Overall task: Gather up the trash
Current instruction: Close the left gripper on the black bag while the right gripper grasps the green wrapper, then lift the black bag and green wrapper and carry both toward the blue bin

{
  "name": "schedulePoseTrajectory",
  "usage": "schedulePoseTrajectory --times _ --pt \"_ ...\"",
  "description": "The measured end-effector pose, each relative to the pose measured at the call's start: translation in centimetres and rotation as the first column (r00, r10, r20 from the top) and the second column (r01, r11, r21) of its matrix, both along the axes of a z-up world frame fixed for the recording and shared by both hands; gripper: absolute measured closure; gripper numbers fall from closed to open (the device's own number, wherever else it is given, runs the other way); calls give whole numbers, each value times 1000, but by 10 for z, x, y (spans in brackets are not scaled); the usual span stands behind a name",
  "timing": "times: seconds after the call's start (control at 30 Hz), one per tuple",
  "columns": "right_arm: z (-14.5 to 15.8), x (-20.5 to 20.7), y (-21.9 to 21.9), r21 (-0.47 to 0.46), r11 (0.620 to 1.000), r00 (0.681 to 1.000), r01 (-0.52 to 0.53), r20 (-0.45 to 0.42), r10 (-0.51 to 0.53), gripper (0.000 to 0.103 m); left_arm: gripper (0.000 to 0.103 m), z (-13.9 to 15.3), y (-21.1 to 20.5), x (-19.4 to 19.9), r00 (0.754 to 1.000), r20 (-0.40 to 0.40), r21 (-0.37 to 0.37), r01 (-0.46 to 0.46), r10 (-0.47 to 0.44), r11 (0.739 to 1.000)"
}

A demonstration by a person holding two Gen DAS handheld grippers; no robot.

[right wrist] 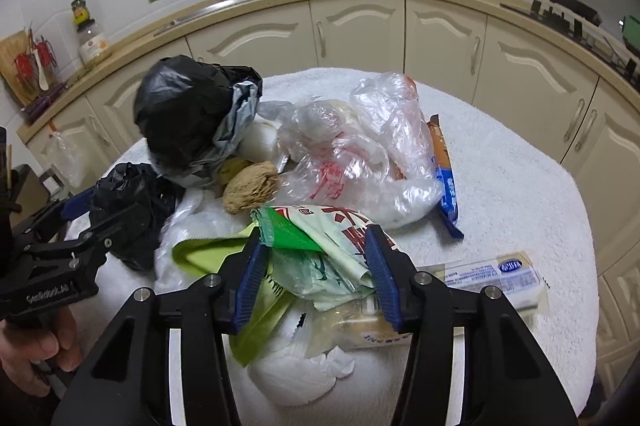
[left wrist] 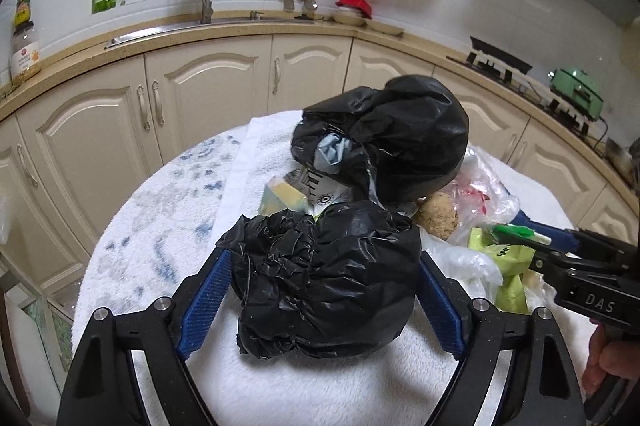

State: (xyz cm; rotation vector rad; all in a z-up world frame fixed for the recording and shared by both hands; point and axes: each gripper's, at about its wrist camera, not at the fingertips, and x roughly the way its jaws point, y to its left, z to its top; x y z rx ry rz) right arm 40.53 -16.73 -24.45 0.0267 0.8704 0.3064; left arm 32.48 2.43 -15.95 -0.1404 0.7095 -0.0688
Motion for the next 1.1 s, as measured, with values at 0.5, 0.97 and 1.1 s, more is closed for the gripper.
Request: schedulePoseTrajectory --times 0.5,0.97,1.1 --pt "-13 12 -15 -32 999 997 -27 -78 24 33 19 10 -4 -31 1000 -1 -1 9 -9 1000" --pt "-4 -5 -26 58 998 1000 -16 18 15 59 21 24 -16 -43 999 34 7 30 -31 1000" --pt "11 -19 -33 108 994 998 -3 55 -3 60 27 34 -22 -53 997 58 7 43 -44 999"
